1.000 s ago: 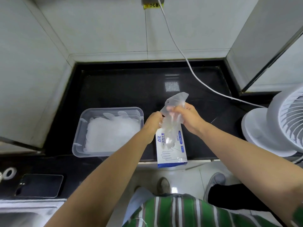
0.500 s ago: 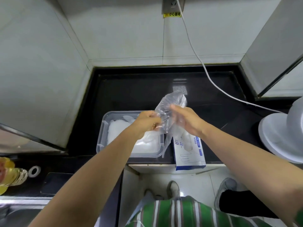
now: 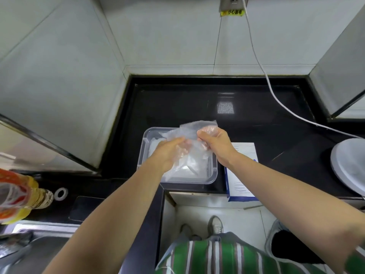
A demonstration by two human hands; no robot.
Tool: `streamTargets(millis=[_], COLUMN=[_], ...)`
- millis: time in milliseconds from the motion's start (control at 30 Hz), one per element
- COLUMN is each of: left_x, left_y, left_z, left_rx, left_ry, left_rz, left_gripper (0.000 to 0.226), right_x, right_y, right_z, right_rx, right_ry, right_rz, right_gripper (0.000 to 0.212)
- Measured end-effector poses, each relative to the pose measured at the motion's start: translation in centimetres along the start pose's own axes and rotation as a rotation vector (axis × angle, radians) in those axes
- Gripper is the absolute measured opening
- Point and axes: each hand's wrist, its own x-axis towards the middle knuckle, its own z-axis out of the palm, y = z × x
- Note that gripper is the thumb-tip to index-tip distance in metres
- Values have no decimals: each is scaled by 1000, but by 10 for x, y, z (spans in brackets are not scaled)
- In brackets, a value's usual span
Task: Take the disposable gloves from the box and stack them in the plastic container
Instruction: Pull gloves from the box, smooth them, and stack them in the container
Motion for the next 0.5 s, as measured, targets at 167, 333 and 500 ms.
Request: streamTargets(millis=[167,333,500], left_x=[9,19,14], left_y=[-1,-22,-32], left_z=[-9,-24,-23], left_rx=[364,547,1026], left_ry=[371,387,398], left_rz=[370,377,407], left_gripper=[20,38,33], right_x=[1,4,4], right_y=[6,8,-4], right_z=[6,3,9], right_rx=[-152,-421,-457], right_ry=[75,137,253], right_rz=[3,-29,-328], right_gripper=[10,10,15])
